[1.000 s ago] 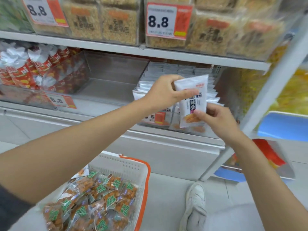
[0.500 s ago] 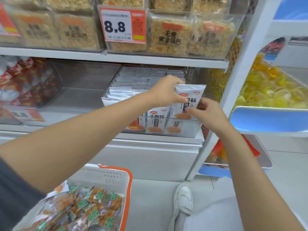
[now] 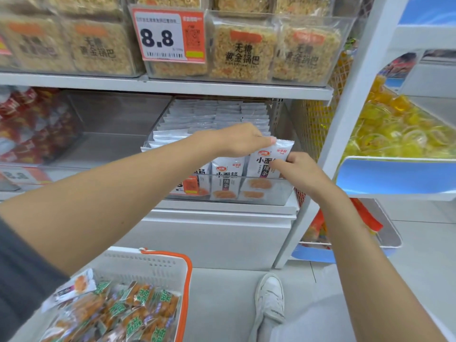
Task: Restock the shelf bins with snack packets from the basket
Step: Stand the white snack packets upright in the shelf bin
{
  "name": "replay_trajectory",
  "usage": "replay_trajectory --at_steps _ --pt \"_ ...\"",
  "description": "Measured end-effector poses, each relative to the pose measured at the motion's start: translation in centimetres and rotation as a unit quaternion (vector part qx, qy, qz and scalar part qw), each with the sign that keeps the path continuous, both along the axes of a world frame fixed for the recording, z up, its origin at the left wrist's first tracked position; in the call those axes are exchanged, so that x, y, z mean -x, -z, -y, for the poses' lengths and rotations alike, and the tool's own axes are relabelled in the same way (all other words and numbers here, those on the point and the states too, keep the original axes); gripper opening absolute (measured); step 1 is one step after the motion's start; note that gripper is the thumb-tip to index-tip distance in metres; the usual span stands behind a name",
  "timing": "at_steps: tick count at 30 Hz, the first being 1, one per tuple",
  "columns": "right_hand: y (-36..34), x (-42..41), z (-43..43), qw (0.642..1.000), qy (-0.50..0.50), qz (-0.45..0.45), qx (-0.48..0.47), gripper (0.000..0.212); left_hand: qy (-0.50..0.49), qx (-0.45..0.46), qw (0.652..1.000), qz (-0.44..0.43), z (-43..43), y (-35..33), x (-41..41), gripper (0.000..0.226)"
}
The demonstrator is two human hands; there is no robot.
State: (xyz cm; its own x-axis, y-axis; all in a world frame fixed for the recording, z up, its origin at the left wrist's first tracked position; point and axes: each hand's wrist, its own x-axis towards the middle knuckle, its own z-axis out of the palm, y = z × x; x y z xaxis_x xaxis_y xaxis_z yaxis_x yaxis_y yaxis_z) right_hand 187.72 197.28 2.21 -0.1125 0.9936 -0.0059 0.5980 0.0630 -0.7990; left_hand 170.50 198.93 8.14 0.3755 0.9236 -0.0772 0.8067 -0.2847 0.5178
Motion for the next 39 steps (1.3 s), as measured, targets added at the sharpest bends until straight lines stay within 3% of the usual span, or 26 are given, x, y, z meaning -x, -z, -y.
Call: replay_trajectory --at_steps 4,8,9,12,14,17,25,30,33,35,36,39 --pt "-0.3 0.2 -0.1 0.998 -0.026 0.040 0.030 0.021 -0.005 -0.013 0.998 -0.054 0.3 0.5 0.0 0.052" --pt "-0.3 0.7 0.2 0.999 -0.037 -0.013 0.016 0.014 -0.007 -0.019 0.998 -0.065 0.3 0.8 0.0 0.051" --pt "-0.2 0.8 0.1 0.999 -0.024 -0.016 0.013 0.018 -0.011 -0.019 0.997 -0.068 0.3 0.8 0.1 0.051" --pt "-0.4 0.6 0.1 1.000 0.019 -0.019 0.017 0.055 -0.005 -0.021 0.996 -0.088 0.1 1.1 0.2 0.052" --pt "-0.5 0.4 0.0 0.998 0.028 -0.045 0.025 0.063 0.006 -0.020 0.994 -0.105 -0.1 1.2 0.4 0.053" --pt "-0.2 0.3 -0.2 0.999 0.031 -0.009 0.008 0.068 0.016 -0.025 0.993 -0.114 -0.1 1.3 0.5 0.052" --pt "0.3 1.2 -1.2 0.993 0.017 0.119 0.015 0.039 0.021 0.011 0.990 -0.138 0.0 2.8 0.4 0.050" --pt "0.7 1.7 -1.4 0.995 0.046 0.089 0.024 0.024 0.026 -0.018 0.995 -0.094 0.1 3.9 0.9 0.051" --pt "0.4 1.2 -1.7 0.995 0.098 0.007 0.005 0.047 0.005 -0.185 0.982 -0.039 0.5 4.3 1.4 0.035" --pt "-0.1 0.9 -2.2 0.992 0.097 -0.066 0.037 0.057 -0.004 -0.297 0.952 -0.070 0.5 4.4 1.9 0.035" --pt "-0.4 0.9 -2.3 0.990 0.089 -0.092 0.059 0.058 0.001 -0.305 0.947 -0.097 0.4 4.5 2.2 0.043" --pt "-0.5 1.3 -3.3 0.989 0.071 -0.082 0.100 0.064 0.021 -0.219 0.964 -0.148 0.1 5.0 2.7 0.049"
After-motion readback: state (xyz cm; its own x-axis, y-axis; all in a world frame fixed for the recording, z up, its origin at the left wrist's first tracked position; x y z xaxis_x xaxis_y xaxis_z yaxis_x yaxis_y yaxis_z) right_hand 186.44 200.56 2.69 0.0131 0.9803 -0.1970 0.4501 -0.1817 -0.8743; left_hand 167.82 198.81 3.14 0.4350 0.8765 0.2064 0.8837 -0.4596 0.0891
